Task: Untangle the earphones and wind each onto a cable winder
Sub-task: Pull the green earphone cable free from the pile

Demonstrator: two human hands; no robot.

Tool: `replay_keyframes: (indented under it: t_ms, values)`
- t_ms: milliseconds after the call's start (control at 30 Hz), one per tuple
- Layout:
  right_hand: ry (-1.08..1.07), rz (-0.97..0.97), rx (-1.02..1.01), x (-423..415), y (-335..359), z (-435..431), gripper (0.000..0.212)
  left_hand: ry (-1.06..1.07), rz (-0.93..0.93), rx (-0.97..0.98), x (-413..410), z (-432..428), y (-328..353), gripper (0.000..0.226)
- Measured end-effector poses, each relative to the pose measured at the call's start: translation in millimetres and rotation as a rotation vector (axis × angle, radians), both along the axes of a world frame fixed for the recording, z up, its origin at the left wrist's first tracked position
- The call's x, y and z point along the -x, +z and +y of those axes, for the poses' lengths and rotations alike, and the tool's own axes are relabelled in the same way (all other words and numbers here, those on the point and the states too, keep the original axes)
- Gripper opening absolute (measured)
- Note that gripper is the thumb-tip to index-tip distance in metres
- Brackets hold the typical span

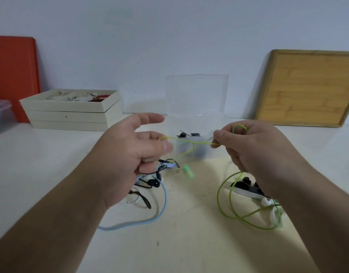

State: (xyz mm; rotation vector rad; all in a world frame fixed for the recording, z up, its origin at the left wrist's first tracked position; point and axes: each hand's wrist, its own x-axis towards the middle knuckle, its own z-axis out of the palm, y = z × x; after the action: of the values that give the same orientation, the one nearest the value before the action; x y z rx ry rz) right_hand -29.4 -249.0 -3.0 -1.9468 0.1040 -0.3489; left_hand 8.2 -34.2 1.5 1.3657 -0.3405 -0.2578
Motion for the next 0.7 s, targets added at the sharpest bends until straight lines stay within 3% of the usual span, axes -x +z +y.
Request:
replay_keyframes:
  t_ms: [167, 267, 500, 700]
  values:
    - [-0.052, -0.032, -0.013, -2.2, 0.4, -1.6, 0.028, 0.074, -0.32, -0.531, 0.9, 5.3, -1.7, 0.047]
    - [-0.049, -0.024, -0.006, -2.6, -0.9, -1.8, 0.026, 0.162, -0.493, -0.671, 2.4, 2.5, -1.9, 0.041]
    - [-0.05, 0.009, 0.039, -1.6, -0.4, -2.1, 0.025, 0.091, -0.555, -0.609, -1.8, 5.0, -4.9, 0.006]
    - [0.01, 0.1, 0.184, 3.6, 3.7, 0.5, 0.026, 0.081, -0.304, -0.324, 2.1, -0.6, -3.0, 0.026]
